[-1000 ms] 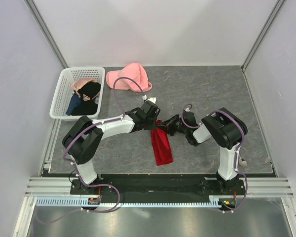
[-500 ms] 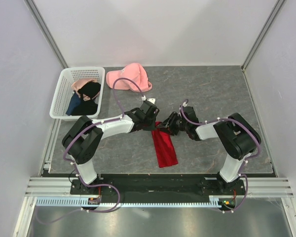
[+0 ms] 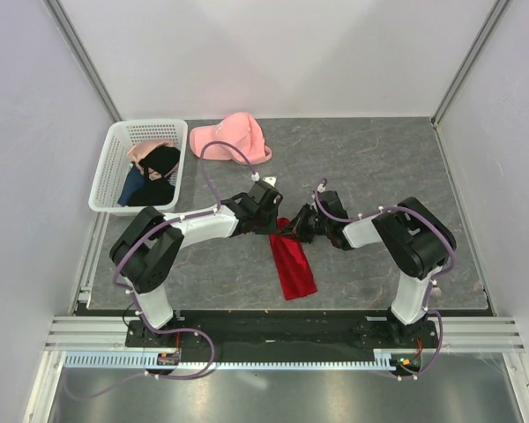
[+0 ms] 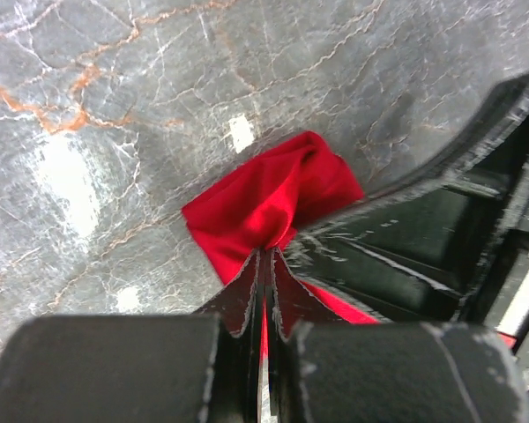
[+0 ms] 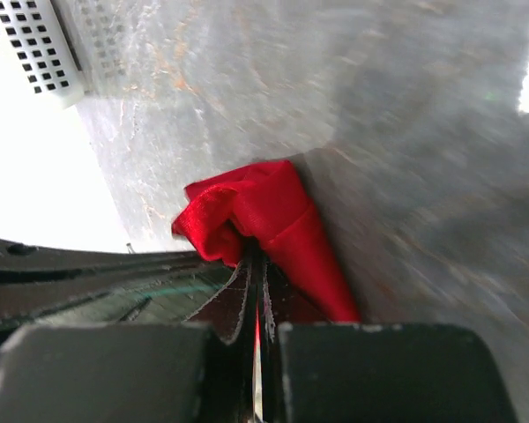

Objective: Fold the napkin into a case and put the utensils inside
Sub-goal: Stuff the top corner of the smaller-rectangle-folded napkin into the folded napkin.

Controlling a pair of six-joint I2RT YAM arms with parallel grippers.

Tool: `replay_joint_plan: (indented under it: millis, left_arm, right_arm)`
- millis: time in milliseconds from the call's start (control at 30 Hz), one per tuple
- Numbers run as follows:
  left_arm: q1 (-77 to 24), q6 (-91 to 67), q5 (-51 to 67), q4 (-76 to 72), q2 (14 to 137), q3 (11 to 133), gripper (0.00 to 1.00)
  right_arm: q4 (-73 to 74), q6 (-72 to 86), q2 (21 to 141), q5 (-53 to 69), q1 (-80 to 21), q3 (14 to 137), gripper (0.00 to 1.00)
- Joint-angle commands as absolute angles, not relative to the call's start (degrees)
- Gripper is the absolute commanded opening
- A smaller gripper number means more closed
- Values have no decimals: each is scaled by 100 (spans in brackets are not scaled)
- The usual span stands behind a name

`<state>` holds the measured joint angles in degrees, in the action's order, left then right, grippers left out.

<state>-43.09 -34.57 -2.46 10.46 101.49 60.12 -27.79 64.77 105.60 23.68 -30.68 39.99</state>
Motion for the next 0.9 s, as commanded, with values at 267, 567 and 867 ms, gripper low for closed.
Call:
replay_joint_plan:
  millis: [267, 567, 867]
  left_arm:
    - [-4184, -3946, 89, 896, 9739, 5783, 2]
    - [-4131, -3946, -247, 1187, 9676, 5889, 3]
    - [-4061, -4114, -544, 1301, 9650, 5678, 5]
  right_arm:
    - [-4077, 6845, 10793, 2284, -3199, 4448, 0]
    - [-4896, 7181, 10766, 2628, -3243, 4262, 0]
    - [-5555, 7260, 11829, 2759, -3217, 4781, 0]
